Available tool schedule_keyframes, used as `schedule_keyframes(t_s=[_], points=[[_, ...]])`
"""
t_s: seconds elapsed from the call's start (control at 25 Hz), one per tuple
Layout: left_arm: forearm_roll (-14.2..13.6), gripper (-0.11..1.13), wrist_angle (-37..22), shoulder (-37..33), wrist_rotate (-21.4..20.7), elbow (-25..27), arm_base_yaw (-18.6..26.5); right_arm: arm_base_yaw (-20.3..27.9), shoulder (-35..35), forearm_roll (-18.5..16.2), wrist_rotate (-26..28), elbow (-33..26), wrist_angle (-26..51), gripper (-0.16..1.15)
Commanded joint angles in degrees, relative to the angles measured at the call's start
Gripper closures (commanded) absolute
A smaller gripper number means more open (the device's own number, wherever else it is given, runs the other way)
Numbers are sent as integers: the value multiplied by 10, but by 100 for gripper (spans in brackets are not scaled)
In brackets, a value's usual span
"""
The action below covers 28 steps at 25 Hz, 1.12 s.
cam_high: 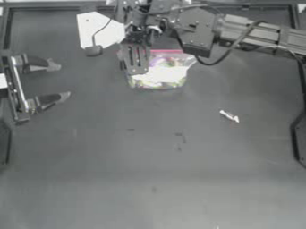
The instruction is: Put candy in bag
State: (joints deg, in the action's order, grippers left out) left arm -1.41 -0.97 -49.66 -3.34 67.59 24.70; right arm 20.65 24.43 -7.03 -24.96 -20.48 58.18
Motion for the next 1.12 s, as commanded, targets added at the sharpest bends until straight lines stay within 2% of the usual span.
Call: schedule_keyframes(t_s=[0.04,1.12], points=[[-1,3,4,1,-1,-7,1,-3,-12,2,1,-16,-1,-2],[-1,3,4,1,0,-4,1,-10,0,4,1,-30,14,-2]])
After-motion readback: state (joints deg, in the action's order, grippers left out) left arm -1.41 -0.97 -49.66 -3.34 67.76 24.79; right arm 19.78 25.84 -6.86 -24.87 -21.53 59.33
